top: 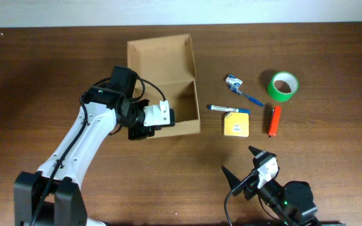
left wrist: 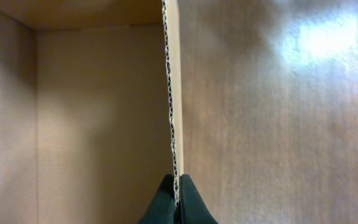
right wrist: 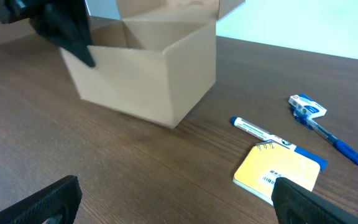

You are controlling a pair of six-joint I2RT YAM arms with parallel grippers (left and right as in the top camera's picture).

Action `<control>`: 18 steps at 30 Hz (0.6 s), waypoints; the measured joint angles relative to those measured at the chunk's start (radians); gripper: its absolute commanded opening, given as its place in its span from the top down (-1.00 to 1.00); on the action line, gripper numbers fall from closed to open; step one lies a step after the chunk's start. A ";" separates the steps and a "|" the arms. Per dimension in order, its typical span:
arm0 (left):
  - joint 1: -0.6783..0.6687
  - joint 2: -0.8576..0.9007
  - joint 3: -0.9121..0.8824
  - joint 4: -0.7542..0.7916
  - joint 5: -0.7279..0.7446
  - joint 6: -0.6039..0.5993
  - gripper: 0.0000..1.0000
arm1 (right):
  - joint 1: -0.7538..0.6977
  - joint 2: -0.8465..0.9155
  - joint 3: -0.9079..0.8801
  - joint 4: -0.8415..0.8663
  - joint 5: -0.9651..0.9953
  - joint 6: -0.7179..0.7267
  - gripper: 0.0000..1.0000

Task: Pack container
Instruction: 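Drag the box with the left gripper rightward to the table center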

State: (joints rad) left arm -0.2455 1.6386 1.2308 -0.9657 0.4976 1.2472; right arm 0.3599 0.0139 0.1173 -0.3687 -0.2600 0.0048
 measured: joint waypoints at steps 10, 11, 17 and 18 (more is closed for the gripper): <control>0.000 0.000 0.000 -0.010 -0.012 0.036 -0.99 | 0.000 0.000 0.000 0.000 0.000 0.000 -0.98; 0.000 0.000 0.000 -0.010 -0.012 0.036 -0.99 | 0.000 0.000 0.000 0.000 0.000 0.000 -0.98; 0.000 -0.002 0.000 -0.045 -0.006 0.028 -0.99 | 0.000 0.000 0.000 0.000 0.000 0.000 -0.98; 0.000 -0.003 0.000 -0.053 -0.002 0.027 -0.99 | 0.000 0.000 0.000 0.000 0.000 -0.001 -0.98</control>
State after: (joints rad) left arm -0.2455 1.6356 1.2308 -1.0191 0.4957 1.2747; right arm 0.3599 0.0139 0.1173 -0.3687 -0.2600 0.0040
